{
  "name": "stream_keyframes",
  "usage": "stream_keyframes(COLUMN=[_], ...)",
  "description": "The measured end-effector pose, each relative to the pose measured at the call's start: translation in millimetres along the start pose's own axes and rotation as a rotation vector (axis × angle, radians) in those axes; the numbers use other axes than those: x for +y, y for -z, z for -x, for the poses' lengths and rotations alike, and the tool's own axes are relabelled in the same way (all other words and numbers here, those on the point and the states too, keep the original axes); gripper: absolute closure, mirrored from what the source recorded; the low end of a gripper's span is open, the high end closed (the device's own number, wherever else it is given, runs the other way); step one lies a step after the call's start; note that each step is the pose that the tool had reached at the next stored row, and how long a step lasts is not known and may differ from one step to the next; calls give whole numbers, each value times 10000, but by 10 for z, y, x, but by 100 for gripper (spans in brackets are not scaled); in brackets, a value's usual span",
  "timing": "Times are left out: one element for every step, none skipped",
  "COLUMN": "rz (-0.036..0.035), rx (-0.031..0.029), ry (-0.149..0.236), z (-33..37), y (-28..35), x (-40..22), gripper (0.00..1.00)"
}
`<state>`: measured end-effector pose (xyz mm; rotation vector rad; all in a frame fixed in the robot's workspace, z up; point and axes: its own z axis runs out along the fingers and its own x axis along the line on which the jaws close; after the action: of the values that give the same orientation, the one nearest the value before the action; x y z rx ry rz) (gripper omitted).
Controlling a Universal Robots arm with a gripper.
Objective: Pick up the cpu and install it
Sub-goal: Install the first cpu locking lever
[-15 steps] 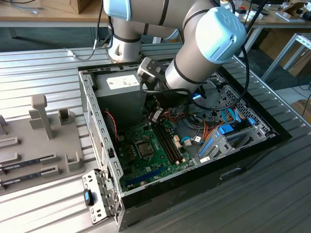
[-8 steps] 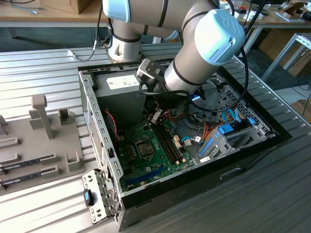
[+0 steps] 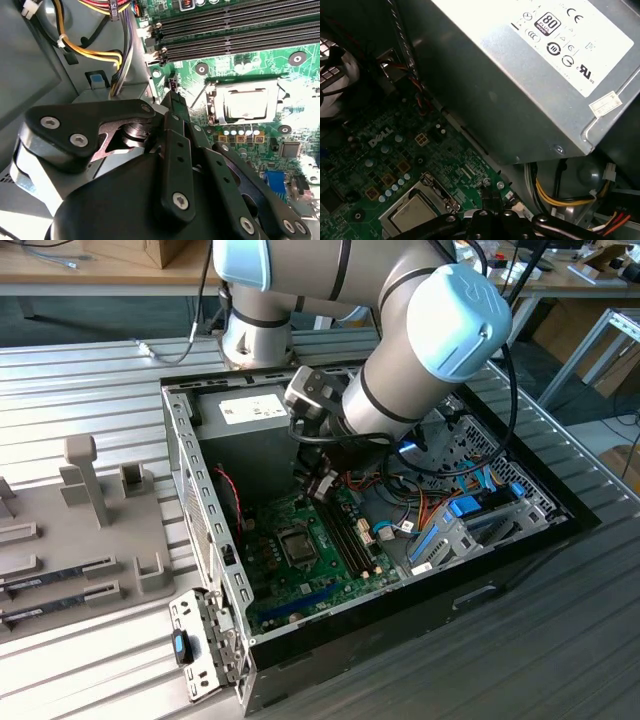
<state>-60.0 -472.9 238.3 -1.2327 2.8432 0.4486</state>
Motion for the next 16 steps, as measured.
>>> stream_keyframes(rz=[1, 1, 1, 1, 1, 1, 1, 1, 1, 1, 1, 1, 1, 1, 1, 1], rx=[-2, -3, -2, -2, -2, -2, -2, -2, -2, -2, -2, -2, -1, -2, -2, -2], ry=[1, 2, 2, 2, 2, 2, 2, 3, 3, 3, 3, 3, 3, 3, 3, 3], z=[3, 4, -34, -68, -78, -92, -98, -105, -113, -120, -128, -135, -140, -146, -156, -167], y=[29, 68, 89, 101, 105, 110, 113, 115, 118, 121, 124, 126, 128, 130, 134, 138], x=[7, 12, -21, -51, -61, -73, -79, -85, -93, -99, -106, -112, -117, -123, -131, -141], gripper=[89, 89, 89, 89, 89, 89, 89, 89, 89, 89, 89, 89, 89, 89, 89, 89])
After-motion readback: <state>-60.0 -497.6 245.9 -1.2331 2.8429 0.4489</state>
